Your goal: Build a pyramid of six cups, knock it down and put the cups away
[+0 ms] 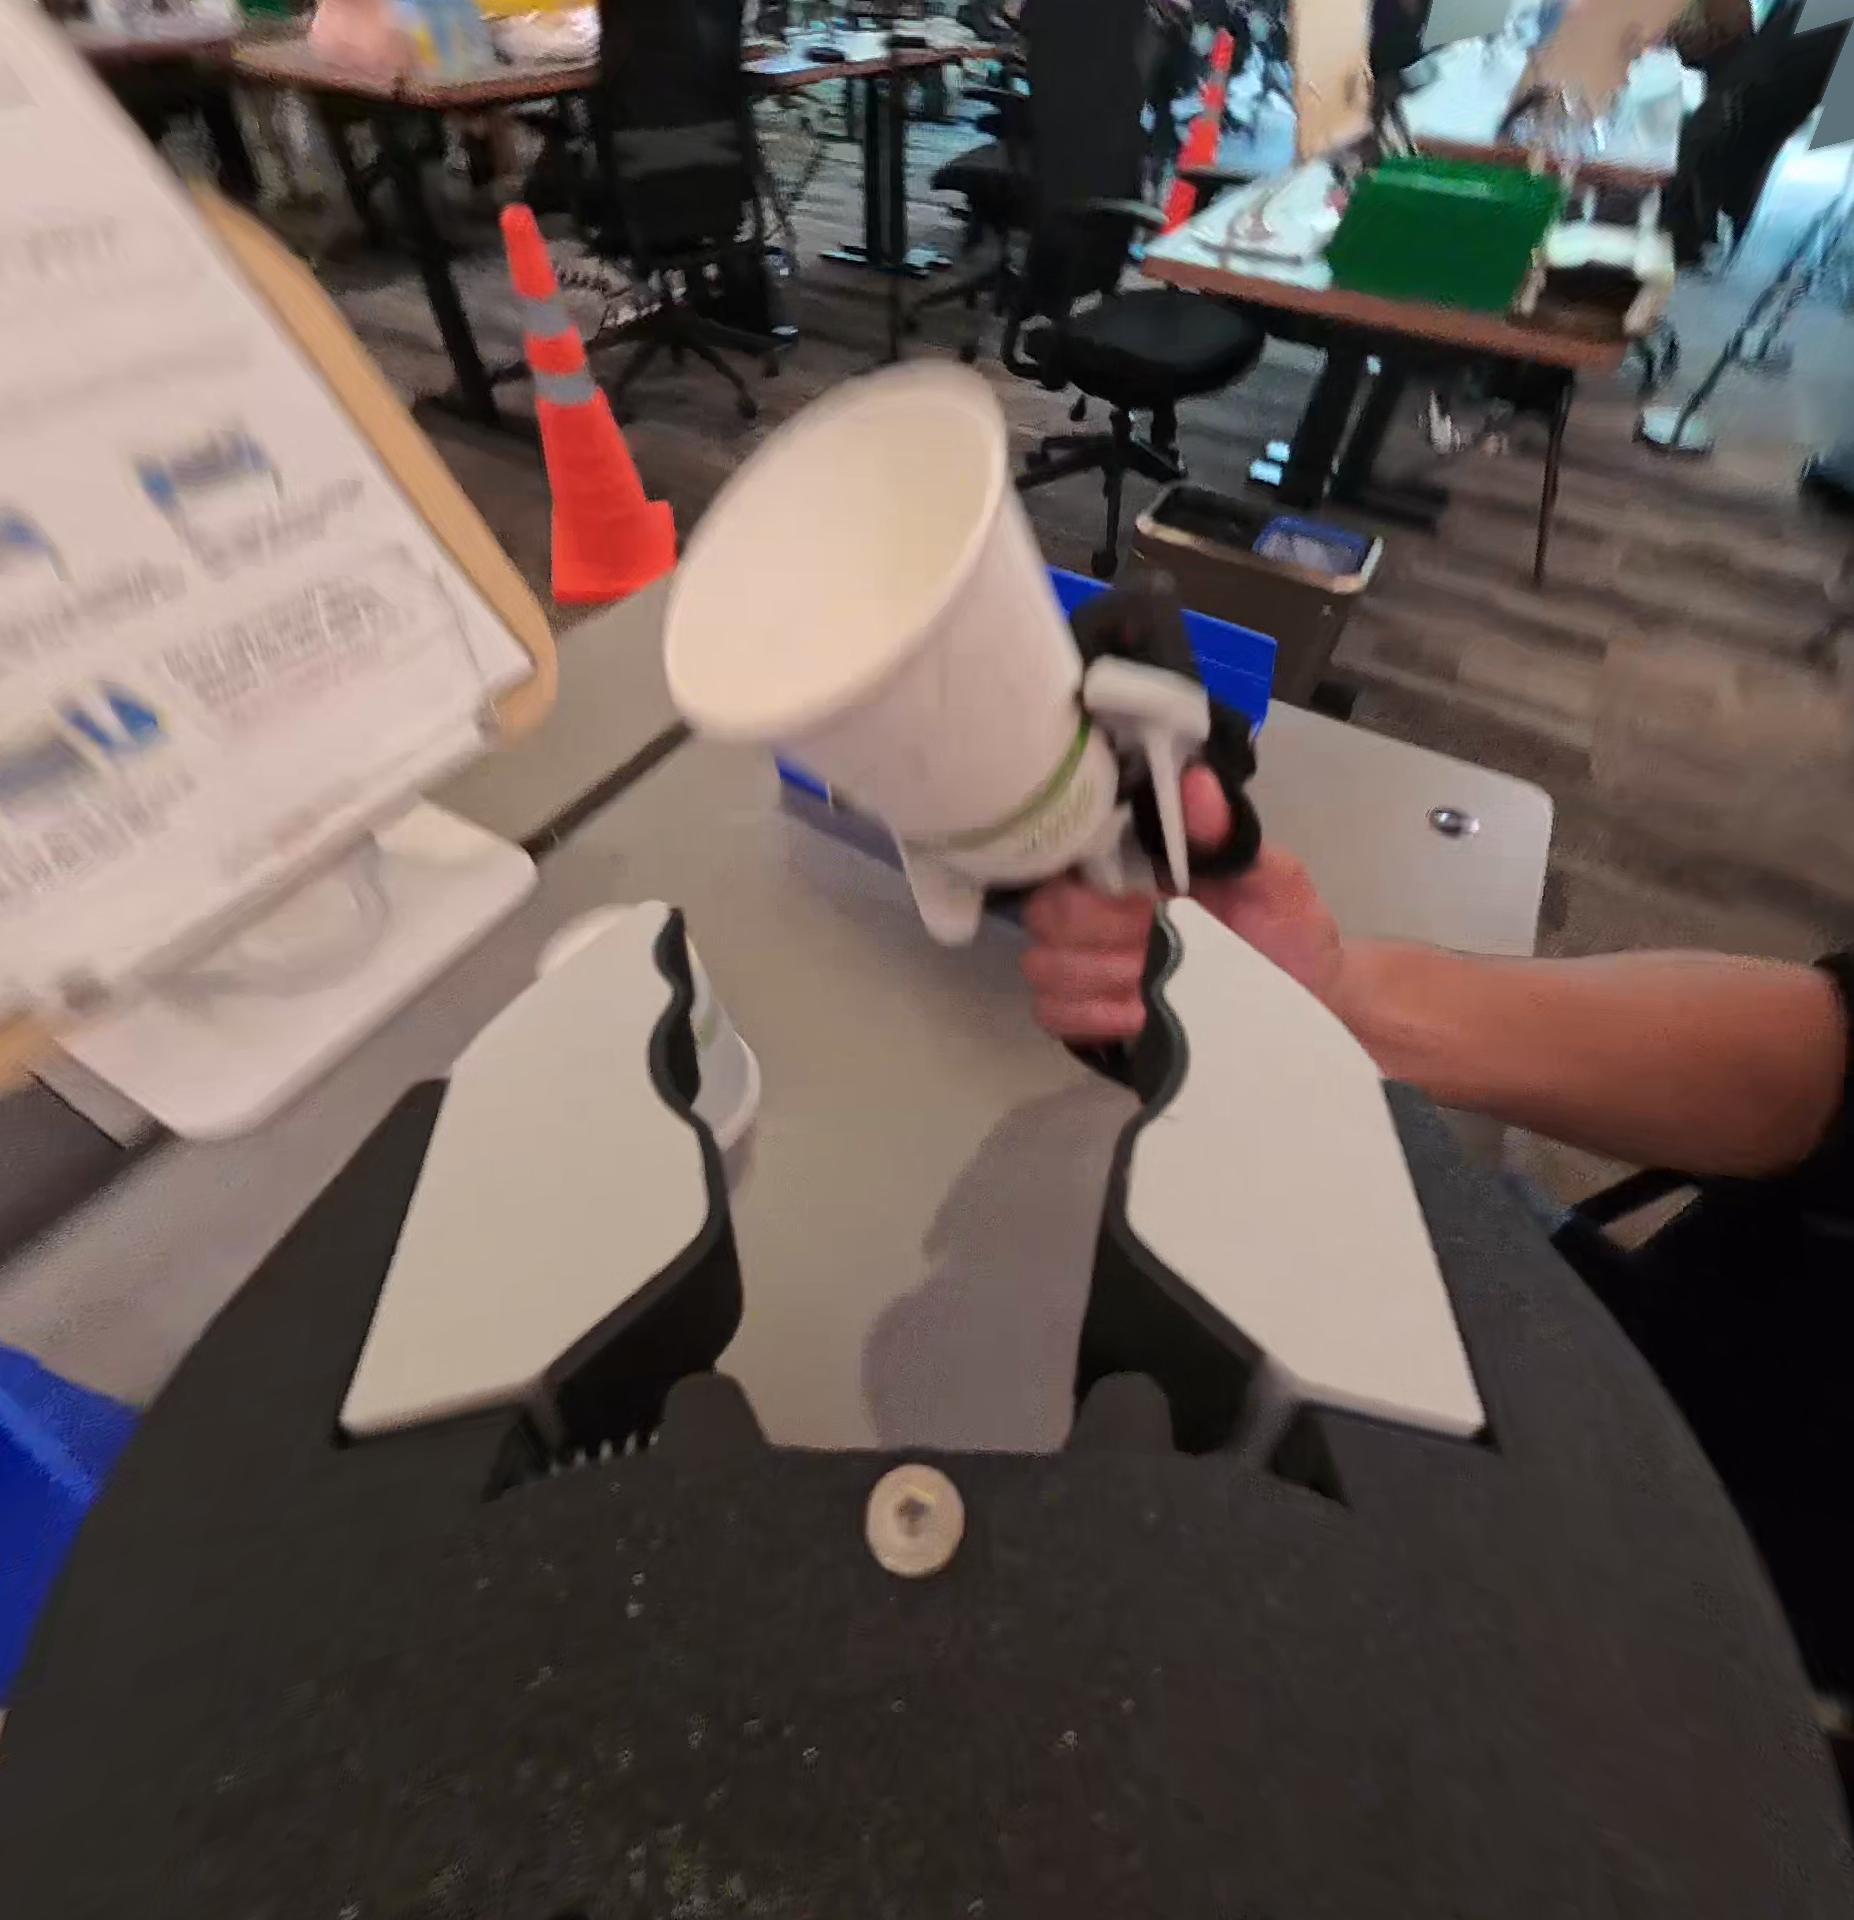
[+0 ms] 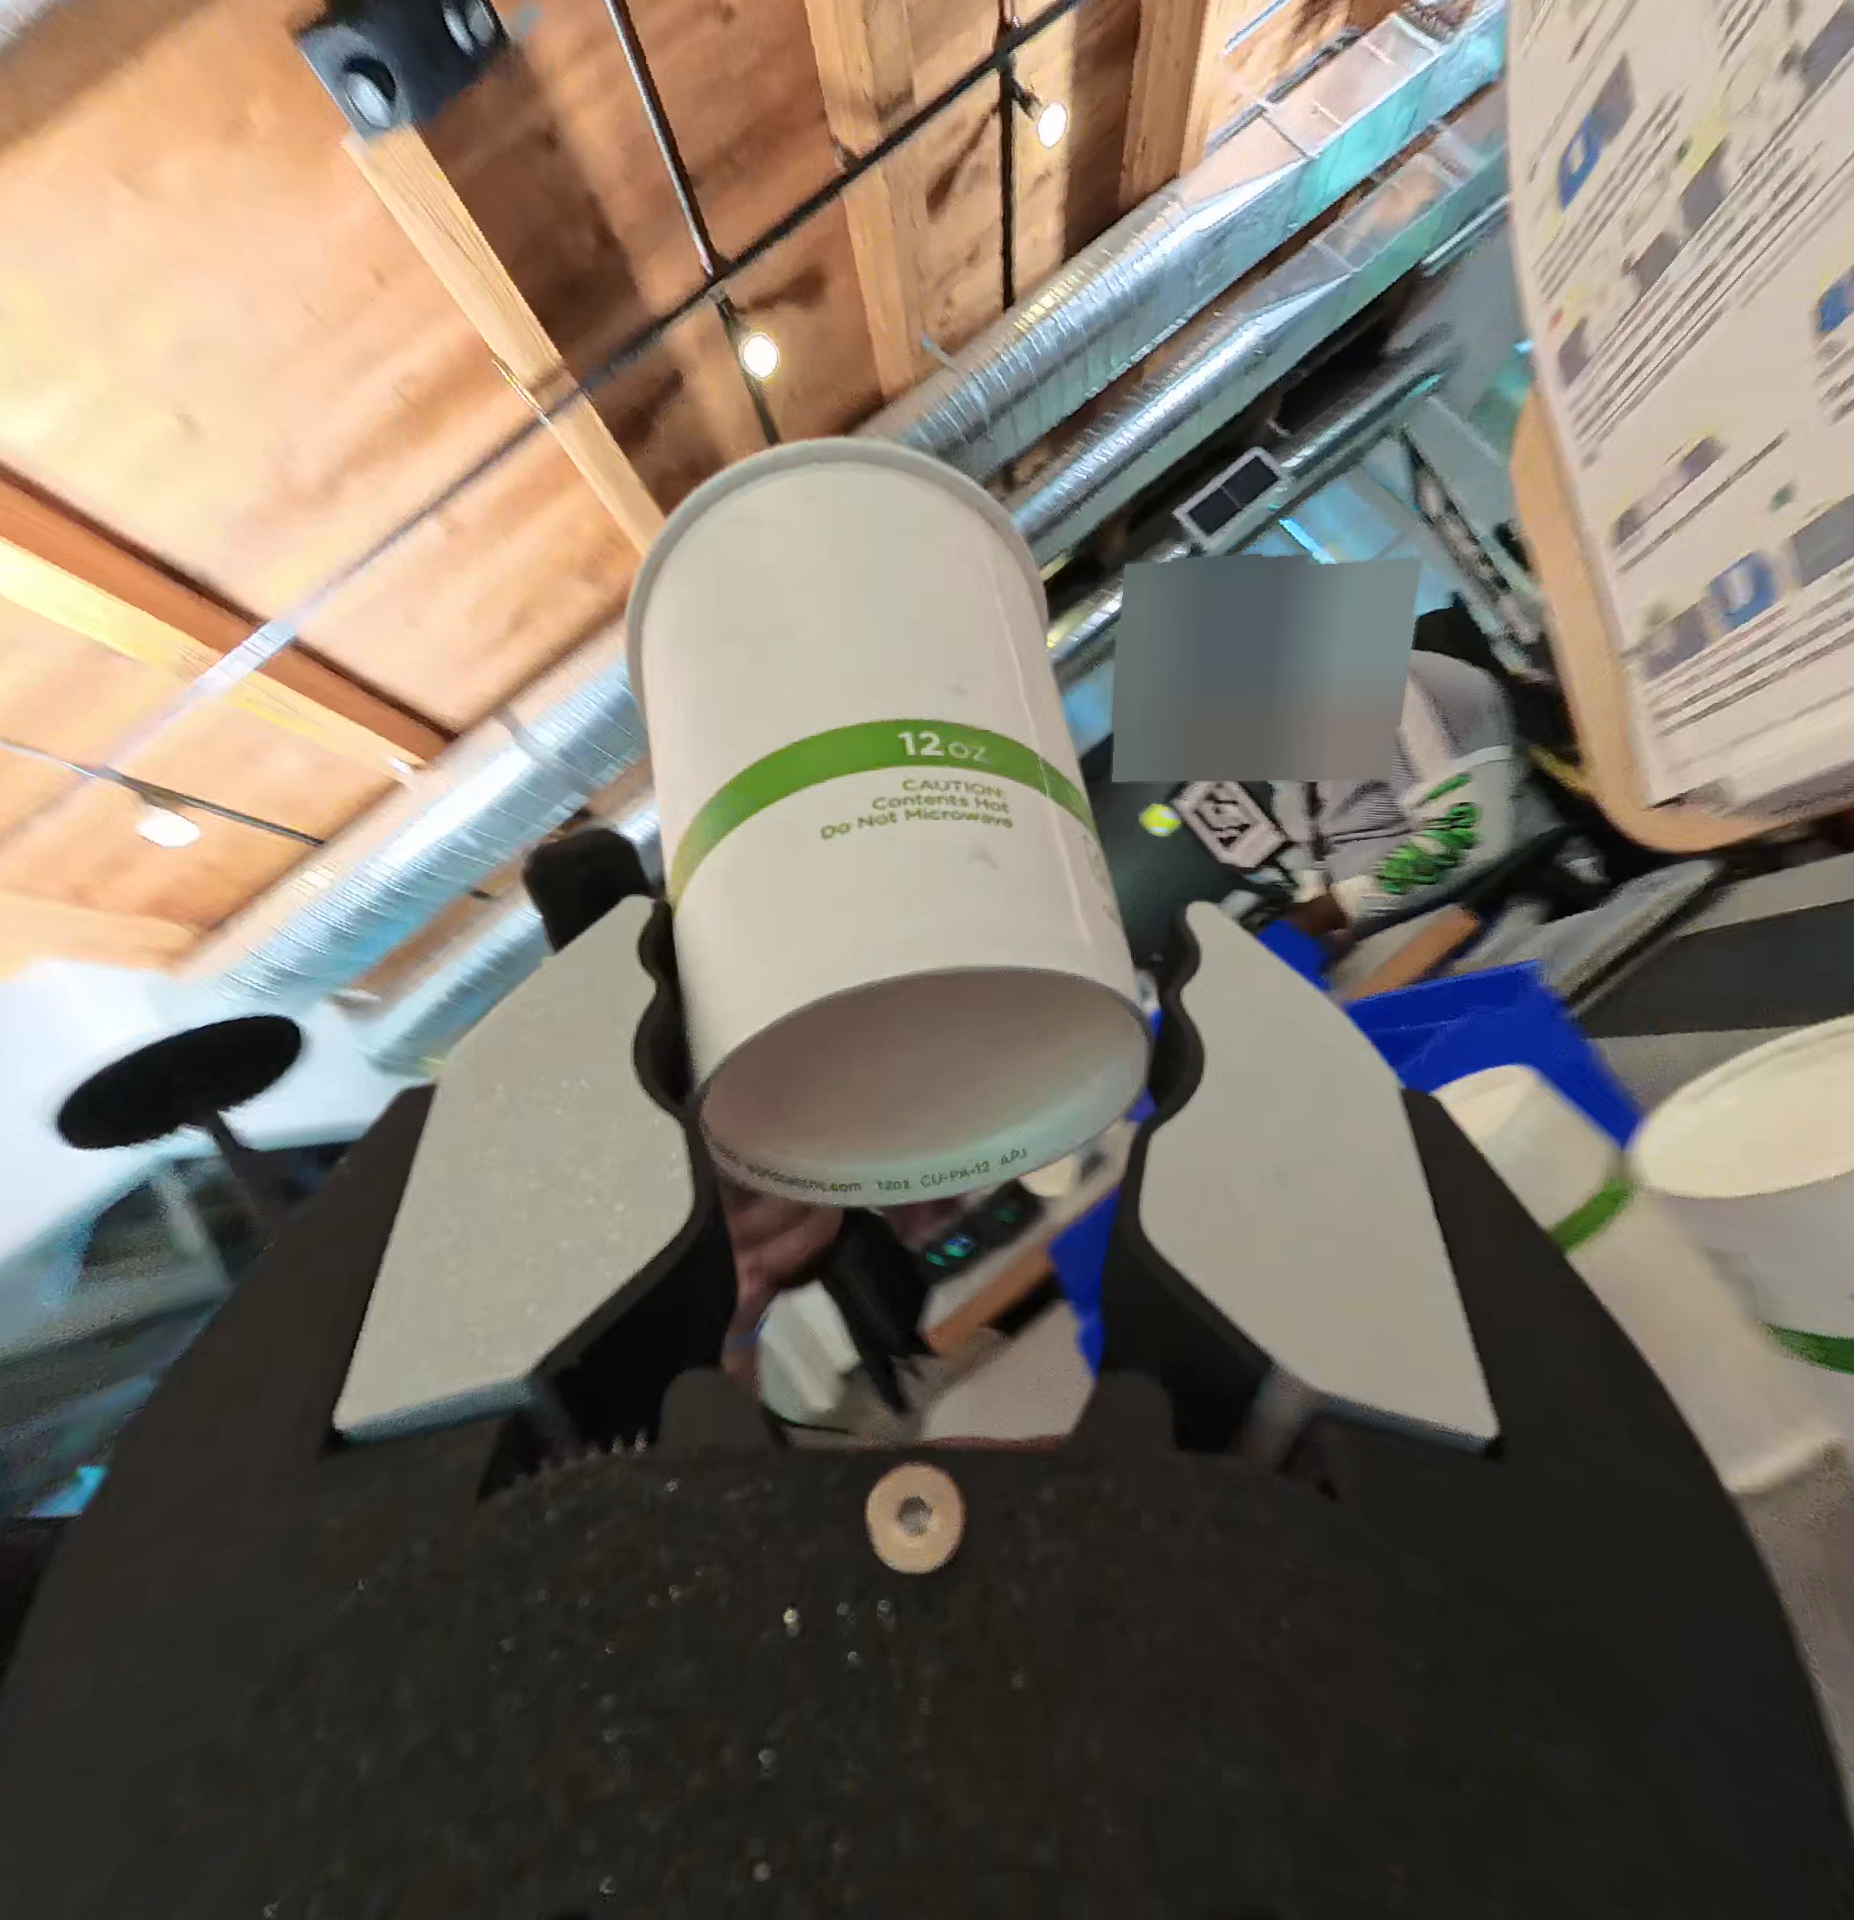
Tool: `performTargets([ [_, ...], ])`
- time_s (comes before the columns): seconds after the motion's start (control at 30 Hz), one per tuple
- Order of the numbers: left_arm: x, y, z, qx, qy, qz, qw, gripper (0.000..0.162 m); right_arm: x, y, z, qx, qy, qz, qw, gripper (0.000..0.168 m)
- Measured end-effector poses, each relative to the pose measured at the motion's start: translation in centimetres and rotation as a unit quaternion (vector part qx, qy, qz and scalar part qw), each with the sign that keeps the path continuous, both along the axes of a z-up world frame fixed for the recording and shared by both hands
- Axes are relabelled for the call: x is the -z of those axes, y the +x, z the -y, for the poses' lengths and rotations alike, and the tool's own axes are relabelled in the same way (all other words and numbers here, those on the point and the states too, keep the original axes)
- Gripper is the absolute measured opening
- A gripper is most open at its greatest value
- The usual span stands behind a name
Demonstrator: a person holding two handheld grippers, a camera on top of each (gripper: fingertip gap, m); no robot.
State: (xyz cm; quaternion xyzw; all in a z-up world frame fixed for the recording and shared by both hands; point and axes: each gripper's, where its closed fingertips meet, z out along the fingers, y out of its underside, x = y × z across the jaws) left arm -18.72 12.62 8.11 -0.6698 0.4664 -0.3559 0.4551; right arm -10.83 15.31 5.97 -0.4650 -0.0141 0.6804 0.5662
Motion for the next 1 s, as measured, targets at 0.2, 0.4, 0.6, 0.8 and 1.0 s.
performTargets([
  [0.2, 14.6, -2.0, 2.9, -0.109, -0.092, -0.001, 0.99, 0.084, -2.8, 5.0, -2.6, 0.171, 0.032, 0.294, 0.94, 0.087],
  [0.4, 19.4, -1.6, 5.5, -0.089, -0.163, 0.004, 0.983, 0.079, -3.3, 9.3, -7.2, 0.186, -0.007, 0.633, 0.752, 0.087],
  [0.6, 19.4, -2.1, 5.0, -0.085, -0.166, 0.002, 0.982, 0.076, 3.0, 10.1, -10.4, 0.028, -0.034, 0.854, 0.518, 0.088],
  [0.8, 19.0, -2.8, 4.4, -0.095, -0.149, 0.002, 0.984, 0.075, 12.2, 10.7, -11.3, -0.116, -0.085, 0.927, 0.345, 0.088],
  [1.0, 18.8, -3.2, 4.2, -0.094, -0.154, 0.005, 0.983, 0.074, 17.1, 9.8, -11.5, -0.179, -0.117, 0.936, 0.278, 0.087],
])
